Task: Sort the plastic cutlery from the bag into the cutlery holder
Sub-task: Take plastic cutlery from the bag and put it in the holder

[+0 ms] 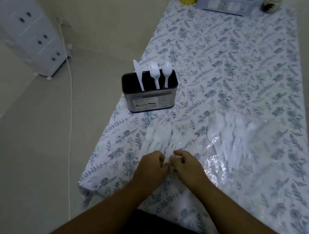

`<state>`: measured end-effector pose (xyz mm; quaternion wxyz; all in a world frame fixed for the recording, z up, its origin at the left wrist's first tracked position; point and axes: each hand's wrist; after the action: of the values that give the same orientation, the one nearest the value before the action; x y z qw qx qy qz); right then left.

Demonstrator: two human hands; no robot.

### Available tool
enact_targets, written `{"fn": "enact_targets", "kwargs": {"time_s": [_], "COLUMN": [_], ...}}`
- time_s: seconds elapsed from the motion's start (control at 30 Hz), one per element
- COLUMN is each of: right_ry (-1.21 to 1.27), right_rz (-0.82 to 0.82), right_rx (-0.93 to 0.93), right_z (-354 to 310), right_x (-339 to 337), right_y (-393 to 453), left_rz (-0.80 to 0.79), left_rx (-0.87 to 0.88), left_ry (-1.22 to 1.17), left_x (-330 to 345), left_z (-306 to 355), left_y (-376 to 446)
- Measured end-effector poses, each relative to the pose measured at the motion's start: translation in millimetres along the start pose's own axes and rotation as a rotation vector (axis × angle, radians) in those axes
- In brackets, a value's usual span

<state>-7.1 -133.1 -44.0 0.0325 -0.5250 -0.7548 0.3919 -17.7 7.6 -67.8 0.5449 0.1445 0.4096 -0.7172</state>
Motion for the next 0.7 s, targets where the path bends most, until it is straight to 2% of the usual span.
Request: {"fn": "enact_targets", "kwargs": {"time_s": [0.2, 0.33, 0.5, 0.57, 0.7], "right_ry": [0.305, 0.237, 0.084, 0.074, 0.079], "right_rz": [0.104, 0.204, 0.337, 0.312, 0.133], "right_rx": [0.100, 0.108, 0.003, -0.023, -0.077], "right_z": [-7.1, 1.8, 4.2, 4.6, 5.3], "right_x": [6.0, 2.4, 1.5, 2.2, 8.4], "right_y": [4.0, 2.8, 0.4, 0.8, 2.8], "left_rz": [-0.109, -0.015, 0.052, 0.033, -0.001], "left_rx": [0.089, 0.129, 0.092, 0.105, 0.103], "left_ry": [-0.196, -0.122, 0.066, 0.118, 0.198], "left_x": [-1.0, -17.1, -31.6, -30.8, -21.1], "left_z": [0.9, -9.5, -28.5, -28.5, -20.6], "left_y": [-15.9, -13.6, 4.4, 8.8, 14.2]}}
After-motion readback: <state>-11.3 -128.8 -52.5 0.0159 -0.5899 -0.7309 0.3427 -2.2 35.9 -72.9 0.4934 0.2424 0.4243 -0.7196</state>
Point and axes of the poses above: each hand's wrist, its own y-axis towards the middle knuckle, its own x-axis out of the palm, z = x × y, and after that the axes turned 8 degrees about -z, right-handed
